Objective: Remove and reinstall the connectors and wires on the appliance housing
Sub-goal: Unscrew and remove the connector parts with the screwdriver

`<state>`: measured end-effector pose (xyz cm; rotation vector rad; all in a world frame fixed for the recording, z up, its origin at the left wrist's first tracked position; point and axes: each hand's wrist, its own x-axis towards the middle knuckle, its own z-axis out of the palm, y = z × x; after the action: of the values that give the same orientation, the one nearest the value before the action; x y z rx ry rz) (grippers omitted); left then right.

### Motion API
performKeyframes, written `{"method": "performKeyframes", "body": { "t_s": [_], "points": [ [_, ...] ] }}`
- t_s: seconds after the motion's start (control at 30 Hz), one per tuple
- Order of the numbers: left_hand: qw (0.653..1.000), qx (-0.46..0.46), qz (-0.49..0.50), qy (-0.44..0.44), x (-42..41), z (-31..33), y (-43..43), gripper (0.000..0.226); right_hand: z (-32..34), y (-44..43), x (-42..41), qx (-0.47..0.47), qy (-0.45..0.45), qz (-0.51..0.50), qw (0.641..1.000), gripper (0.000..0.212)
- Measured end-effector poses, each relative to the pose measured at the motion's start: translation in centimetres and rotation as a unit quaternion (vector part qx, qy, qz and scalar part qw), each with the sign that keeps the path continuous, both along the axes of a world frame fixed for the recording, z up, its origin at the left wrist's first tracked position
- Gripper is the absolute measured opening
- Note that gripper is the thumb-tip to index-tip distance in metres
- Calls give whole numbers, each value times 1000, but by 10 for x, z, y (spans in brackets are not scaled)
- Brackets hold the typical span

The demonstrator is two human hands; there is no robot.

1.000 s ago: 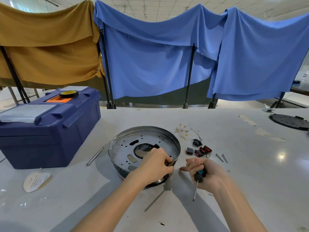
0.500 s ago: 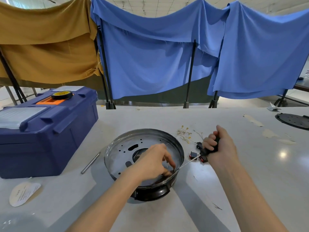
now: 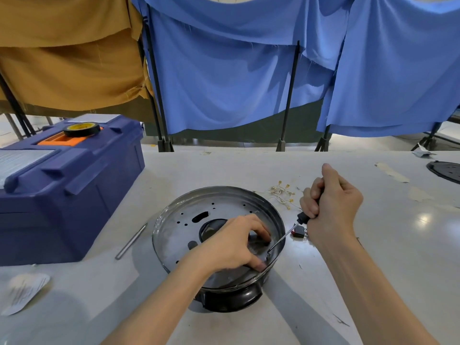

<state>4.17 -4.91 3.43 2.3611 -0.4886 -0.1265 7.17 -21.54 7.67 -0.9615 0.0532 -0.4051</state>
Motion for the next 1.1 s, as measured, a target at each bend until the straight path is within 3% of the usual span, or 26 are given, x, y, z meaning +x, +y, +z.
{"method": "performKeyframes", "body": {
  "t_s": [0.3,0.5,0.63,0.73,0.87,0.97,1.1],
  "points": [
    [1000,-22,-2,10,0,-2,-1,46,7,9,-9,-108,-69,44,991,53],
    [997,-71,-13,34,0,-2,-2,47,23,10,-14,-196,-79,302,929,44],
    [996,-78,-13,32,1,-4,-1,49,23,8,-19,-327,-147,229,905,42],
    [997,-74,-19,31,2,-5,-1,47,23,9,-21,-353,-183,147,906,33],
    [996,-78,-12,48,1,-4,-2,45,21,21,-18,-379,-182,43,906,38],
    [992,-104,-9,73,1,-3,0,40,18,30,-15,-449,-187,-50,872,39],
    [984,-153,-1,86,0,1,0,27,15,38,-23,-520,-250,-177,797,38]
  ]
}}
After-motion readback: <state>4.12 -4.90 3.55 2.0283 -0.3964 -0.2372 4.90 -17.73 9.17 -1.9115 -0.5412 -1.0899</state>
